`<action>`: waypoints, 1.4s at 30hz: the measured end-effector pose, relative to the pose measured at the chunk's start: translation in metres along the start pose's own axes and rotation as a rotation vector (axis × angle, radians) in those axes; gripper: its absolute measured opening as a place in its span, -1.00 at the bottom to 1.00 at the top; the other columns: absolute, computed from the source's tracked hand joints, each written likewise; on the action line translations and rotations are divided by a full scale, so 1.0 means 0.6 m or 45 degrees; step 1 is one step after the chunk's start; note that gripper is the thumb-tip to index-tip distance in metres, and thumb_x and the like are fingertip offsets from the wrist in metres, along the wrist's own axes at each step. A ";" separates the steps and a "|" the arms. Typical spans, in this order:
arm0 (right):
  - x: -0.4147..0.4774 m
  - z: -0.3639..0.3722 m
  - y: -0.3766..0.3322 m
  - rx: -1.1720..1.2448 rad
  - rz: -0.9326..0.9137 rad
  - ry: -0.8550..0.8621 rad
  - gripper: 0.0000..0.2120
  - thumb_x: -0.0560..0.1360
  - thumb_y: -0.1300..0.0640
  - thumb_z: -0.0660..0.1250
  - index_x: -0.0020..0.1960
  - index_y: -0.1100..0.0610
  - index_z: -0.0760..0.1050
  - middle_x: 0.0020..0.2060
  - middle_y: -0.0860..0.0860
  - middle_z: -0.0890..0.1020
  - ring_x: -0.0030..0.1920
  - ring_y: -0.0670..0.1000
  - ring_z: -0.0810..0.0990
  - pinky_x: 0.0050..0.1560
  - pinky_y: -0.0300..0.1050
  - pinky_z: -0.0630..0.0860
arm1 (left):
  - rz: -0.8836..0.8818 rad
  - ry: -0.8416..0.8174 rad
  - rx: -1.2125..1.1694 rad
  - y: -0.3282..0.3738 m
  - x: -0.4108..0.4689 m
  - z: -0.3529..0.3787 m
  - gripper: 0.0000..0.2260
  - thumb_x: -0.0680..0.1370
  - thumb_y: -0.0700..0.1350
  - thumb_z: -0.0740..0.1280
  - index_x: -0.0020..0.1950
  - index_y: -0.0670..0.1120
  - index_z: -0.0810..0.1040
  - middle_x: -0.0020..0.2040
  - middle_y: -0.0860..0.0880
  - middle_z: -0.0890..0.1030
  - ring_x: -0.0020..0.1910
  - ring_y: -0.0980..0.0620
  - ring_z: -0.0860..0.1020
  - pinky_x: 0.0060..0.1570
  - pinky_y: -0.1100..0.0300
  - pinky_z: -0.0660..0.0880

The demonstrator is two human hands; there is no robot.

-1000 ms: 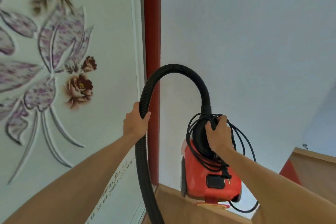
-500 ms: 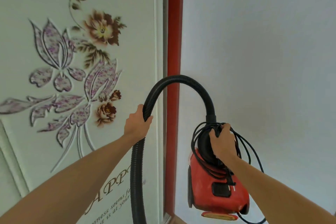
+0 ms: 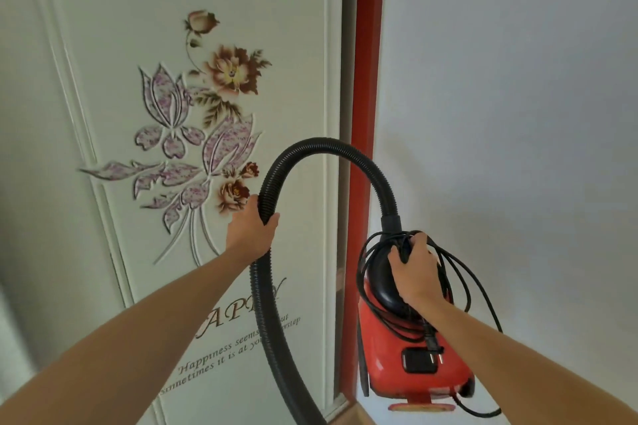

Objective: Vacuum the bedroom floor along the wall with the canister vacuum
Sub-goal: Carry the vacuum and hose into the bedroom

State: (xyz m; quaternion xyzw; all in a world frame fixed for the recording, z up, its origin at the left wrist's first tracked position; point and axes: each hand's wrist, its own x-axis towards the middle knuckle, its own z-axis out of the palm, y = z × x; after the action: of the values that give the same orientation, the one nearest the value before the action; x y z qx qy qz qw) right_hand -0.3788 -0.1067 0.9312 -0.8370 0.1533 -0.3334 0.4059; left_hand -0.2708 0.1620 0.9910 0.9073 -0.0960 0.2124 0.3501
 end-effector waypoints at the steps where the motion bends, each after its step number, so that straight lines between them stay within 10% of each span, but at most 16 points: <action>1: -0.003 0.002 -0.003 0.011 -0.009 -0.023 -0.77 0.60 0.13 0.28 0.19 0.18 0.33 -0.14 0.10 0.59 -0.21 0.04 0.59 -0.25 -0.09 0.58 | -0.017 0.008 0.020 -0.002 -0.007 -0.012 -0.59 0.61 0.05 0.30 0.37 -0.12 0.35 0.01 -0.13 0.61 -0.13 -0.13 0.59 -0.15 0.03 0.54; 14: -0.079 0.116 -0.145 0.169 -0.138 -0.322 -0.85 0.60 0.10 0.27 0.10 0.09 0.32 -0.18 0.11 0.57 -0.25 0.12 0.61 -0.30 0.08 0.63 | -0.210 0.209 0.198 -0.138 -0.105 -0.209 -0.61 0.63 0.03 0.28 0.39 -0.09 0.30 -0.13 -0.13 0.56 -0.37 0.01 0.50 -0.49 0.20 0.36; 28: -0.330 0.269 -0.376 0.345 -0.361 -0.677 -0.87 0.62 0.12 0.25 0.06 0.13 0.31 -0.30 0.12 0.54 -0.46 0.10 0.54 -0.55 -0.09 0.48 | -0.512 0.480 0.239 -0.352 -0.341 -0.494 -0.64 0.62 0.07 0.27 0.30 -0.08 0.29 -0.16 -0.15 0.57 -0.32 -0.12 0.57 -0.41 0.04 0.52; 42: -0.630 0.364 -0.610 0.474 -0.521 -0.959 -0.81 0.59 0.01 0.25 0.09 0.06 0.30 -0.09 0.18 0.57 -0.15 0.24 0.63 -0.27 0.12 0.65 | -0.624 0.772 0.483 -0.468 -0.614 -0.812 -0.63 0.62 0.01 0.31 0.34 -0.08 0.29 -0.16 -0.15 0.60 -0.35 -0.14 0.58 -0.38 -0.01 0.58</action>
State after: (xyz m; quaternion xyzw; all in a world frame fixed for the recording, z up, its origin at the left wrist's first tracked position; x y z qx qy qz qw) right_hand -0.5109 0.4467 0.9555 -0.8256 -0.2356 -0.1013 0.5026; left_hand -0.6633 0.7075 0.9810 0.8481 0.2700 0.3938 0.2296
